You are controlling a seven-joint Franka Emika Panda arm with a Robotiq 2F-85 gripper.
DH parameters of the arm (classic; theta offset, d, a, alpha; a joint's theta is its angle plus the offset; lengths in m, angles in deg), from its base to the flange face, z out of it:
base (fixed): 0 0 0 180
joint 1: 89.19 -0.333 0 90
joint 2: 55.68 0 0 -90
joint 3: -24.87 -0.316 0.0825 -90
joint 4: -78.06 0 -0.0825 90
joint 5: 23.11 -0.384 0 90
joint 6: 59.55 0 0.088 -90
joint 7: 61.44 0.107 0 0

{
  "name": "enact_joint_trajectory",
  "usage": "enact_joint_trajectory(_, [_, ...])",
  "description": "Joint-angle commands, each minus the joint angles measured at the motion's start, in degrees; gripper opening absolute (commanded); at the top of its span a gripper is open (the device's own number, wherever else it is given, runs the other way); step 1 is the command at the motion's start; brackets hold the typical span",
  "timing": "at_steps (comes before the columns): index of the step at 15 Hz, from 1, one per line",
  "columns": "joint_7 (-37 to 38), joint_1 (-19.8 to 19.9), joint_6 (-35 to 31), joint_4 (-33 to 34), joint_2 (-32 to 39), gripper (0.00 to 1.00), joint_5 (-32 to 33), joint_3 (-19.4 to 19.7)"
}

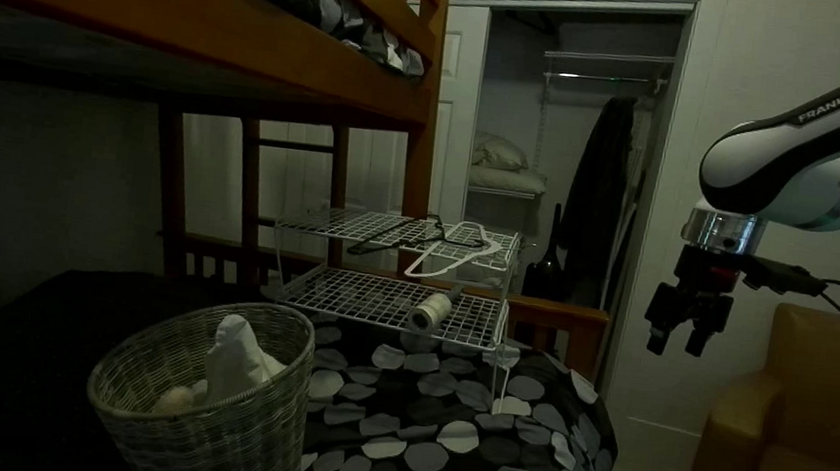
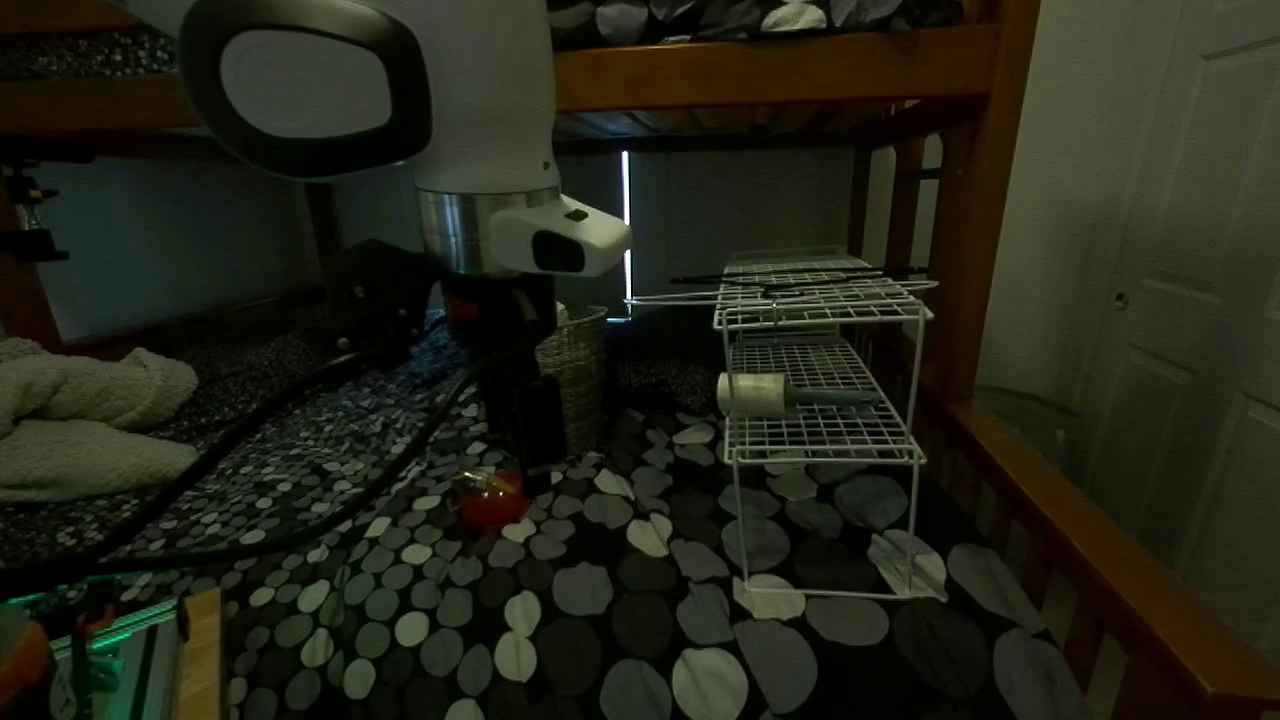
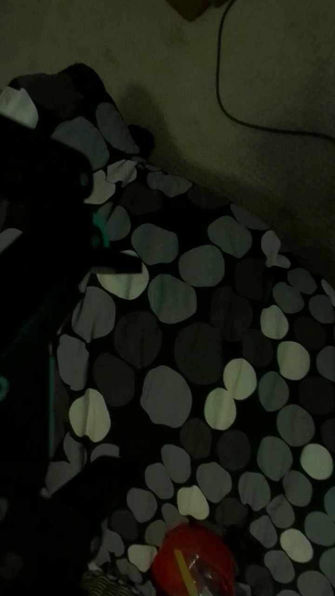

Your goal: Pick up the white coat hanger and put it in the basket

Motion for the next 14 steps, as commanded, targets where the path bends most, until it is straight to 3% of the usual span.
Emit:
enact_joint_trajectory(1, [5.4, 3.4, -2.0, 8.3, 7.5, 1.0, 4.2, -2.9])
enact_joint_trajectory(5, [13.1, 8.2, 1.3, 18.0, 10.1, 1.0, 15.5, -5.8])
enact_joint_trajectory(8, [7.6, 8.8, 1.8, 24.1, 10.6, 1.0, 24.2, -5.2])
enact_joint_trajectory(11, [0.3, 7.7, -0.7, 28.9, 11.1, 1.0, 28.1, -4.2])
enact_joint_trajectory(12, [3.9, 7.7, 0.0, 26.4, 10.0, 1.0, 25.8, -4.4])
enact_joint_trajectory(14, [1.4, 7.5, 0.0, 28.7, 10.2, 1.0, 26.8, -4.3])
